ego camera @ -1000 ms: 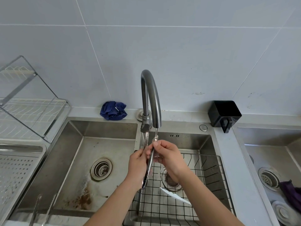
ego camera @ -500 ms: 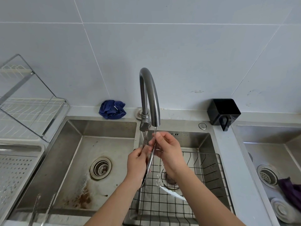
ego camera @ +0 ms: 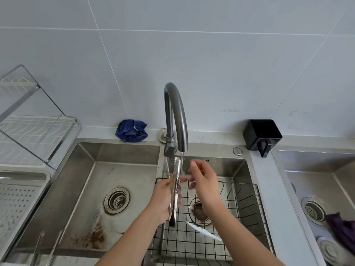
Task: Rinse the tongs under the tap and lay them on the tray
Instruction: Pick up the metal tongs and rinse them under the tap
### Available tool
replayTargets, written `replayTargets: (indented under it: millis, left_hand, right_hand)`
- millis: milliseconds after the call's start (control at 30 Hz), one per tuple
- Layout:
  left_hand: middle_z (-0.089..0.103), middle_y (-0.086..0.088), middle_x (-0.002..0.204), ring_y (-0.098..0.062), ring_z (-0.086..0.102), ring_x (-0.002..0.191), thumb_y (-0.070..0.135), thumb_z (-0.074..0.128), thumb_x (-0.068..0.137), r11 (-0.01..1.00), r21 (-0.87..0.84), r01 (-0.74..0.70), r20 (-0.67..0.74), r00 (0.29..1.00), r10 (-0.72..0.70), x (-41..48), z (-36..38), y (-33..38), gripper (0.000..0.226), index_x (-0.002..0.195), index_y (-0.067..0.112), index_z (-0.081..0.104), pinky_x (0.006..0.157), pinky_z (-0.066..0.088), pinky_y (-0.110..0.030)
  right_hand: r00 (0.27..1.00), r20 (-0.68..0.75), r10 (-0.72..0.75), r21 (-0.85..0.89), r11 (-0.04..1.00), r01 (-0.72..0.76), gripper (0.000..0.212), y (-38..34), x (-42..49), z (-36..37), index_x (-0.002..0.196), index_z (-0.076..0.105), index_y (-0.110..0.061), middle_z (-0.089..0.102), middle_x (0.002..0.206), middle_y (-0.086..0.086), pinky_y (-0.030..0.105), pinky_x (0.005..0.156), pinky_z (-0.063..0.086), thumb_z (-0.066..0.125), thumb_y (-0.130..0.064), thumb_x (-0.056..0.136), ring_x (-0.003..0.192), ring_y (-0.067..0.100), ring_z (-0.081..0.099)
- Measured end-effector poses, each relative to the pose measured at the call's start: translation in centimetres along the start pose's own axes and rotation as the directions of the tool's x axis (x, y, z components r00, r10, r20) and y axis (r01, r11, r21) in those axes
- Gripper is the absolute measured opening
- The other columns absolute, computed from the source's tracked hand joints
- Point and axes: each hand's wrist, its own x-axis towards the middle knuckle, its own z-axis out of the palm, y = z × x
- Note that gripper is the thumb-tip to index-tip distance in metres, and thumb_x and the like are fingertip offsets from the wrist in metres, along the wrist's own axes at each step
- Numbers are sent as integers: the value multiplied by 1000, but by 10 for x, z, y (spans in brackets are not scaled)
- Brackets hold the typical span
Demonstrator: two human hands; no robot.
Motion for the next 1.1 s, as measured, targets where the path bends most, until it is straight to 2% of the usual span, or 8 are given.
replayTargets:
  millis: [67,167,300,467,767,967,1033,1100]
  left_hand:
    - [51,-5,62,-15,41,44,12,46,105,999,-23,30,42,999,-29,-2,0,0,31,106,2,75,41,34,-26]
    - [51,-5,62,-15,38,43,15,46,106,997,-33,64,74,995,-62,-7,-1,0,30,117,-4,65,42,29,-25]
    - [49,-6,61,-15,37,43,15,47,105,999,19,31,43,999,-32,-12,-4,4,28,104,4,73,41,30,-25]
    - [48,-7,58,-16,37,40,12,48,104,997,73,33,-12,999,-32,-15,-14,4,25,101,-4,67,38,32,-24]
    - [48,-7,59,-15,37,39,14,46,103,992,89,92,27,995,-94,-22,-22,-8,29,102,2,73,40,29,-23]
    - [63,-6,79,-18,50,56,60,65,88,996,86,20,257,965,-42,-31,-31,-9,59,125,14,62,45,37,-28]
    - [61,-1,81,-16,47,56,41,82,77,965,246,-89,244,969,27,-32,-31,-9,49,121,29,62,44,37,-28]
    - [59,-1,78,-15,44,52,16,76,73,948,300,-107,148,987,65,-29,-31,-10,42,109,35,67,41,35,-26]
  right_hand:
    - [999,41,31,-83,996,-28,24,-5,12,0,107,72,-21,73,93,4,28,54,53,54,-37,105,68,16,65]
    - [991,124,52,-127,991,-36,48,-13,23,7,90,73,-6,66,72,1,27,51,51,51,-45,105,60,13,58]
    - [989,138,54,-58,997,-46,52,-16,23,22,63,55,-13,50,57,0,27,53,54,54,-44,104,52,14,50]
    - [985,142,98,-6,995,-99,37,-5,16,32,83,61,12,58,68,13,25,56,53,63,-22,99,60,19,57]
    - [975,148,167,62,982,-178,24,0,9,30,84,72,-6,58,70,11,25,46,50,62,-21,100,59,19,53]
    - [995,-27,92,-114,989,-95,28,6,7,25,70,72,-12,62,59,10,28,51,49,62,-15,97,55,15,55]
    - [994,-49,97,-105,989,-102,24,7,3,27,78,72,-5,67,71,20,33,56,47,58,-13,96,60,16,55]
    - [990,11,139,-41,990,-139,22,8,-4,31,83,70,-3,68,76,24,32,57,46,54,-11,95,63,17,55]
